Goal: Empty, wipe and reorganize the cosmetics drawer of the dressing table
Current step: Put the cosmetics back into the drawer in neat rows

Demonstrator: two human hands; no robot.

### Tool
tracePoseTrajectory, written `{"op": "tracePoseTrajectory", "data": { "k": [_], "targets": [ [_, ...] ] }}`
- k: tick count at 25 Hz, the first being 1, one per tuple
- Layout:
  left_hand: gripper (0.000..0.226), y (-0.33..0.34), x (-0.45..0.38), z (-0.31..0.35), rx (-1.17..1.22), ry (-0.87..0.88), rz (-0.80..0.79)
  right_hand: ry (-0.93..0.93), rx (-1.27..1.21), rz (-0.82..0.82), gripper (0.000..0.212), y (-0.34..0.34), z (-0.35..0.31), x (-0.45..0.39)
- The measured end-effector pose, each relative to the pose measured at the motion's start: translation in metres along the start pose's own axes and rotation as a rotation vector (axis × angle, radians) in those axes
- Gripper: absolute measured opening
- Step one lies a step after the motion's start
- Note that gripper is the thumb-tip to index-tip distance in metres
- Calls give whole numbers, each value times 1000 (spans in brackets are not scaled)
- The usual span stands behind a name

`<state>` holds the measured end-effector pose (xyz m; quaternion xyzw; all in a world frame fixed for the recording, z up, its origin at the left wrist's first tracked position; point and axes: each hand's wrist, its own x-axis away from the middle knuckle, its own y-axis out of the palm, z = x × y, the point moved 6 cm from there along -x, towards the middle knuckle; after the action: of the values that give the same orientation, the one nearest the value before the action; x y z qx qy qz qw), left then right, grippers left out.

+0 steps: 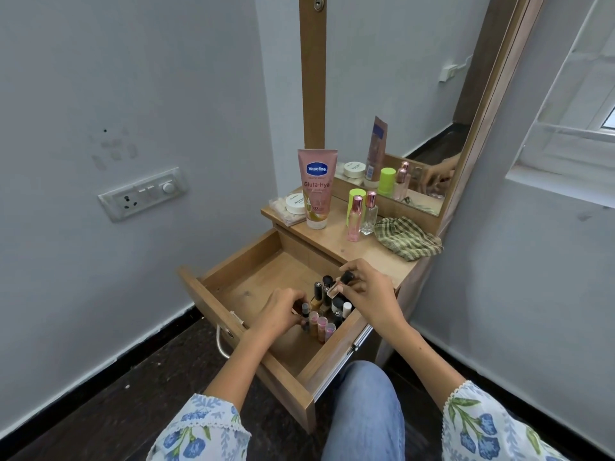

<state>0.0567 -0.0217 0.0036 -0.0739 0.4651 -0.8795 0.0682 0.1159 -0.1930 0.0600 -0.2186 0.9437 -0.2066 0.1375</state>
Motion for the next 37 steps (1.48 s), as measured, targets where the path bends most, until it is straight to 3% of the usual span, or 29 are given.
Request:
{"op": "tracePoseTrajectory", "data": {
  "k": [8, 11, 19, 23, 27, 30, 37],
  "targets": [
    [34, -4, 2, -4, 110, 9, 54, -15, 17, -15, 33, 2, 1, 0],
    [37, -22, 11, 2, 147, 35, 199, -38, 6, -36, 27, 9, -3, 0],
    [29, -57, 41, 45, 288, 303, 506, -116, -77, -29, 17, 29, -29, 4],
    [31, -56, 45, 45, 314, 306, 509, -127, -51, -29, 17, 31, -33, 3],
    [20, -51, 39, 25, 301, 168, 518, -127, 4, -43, 14, 30, -27, 4],
    [30, -51, 35, 10, 269, 71, 496, -112, 44, -22, 7, 22, -16, 4],
    [24, -34, 24, -4, 239, 12, 410, -113, 158, 23, 9, 8, -3, 2]
  ]
}}
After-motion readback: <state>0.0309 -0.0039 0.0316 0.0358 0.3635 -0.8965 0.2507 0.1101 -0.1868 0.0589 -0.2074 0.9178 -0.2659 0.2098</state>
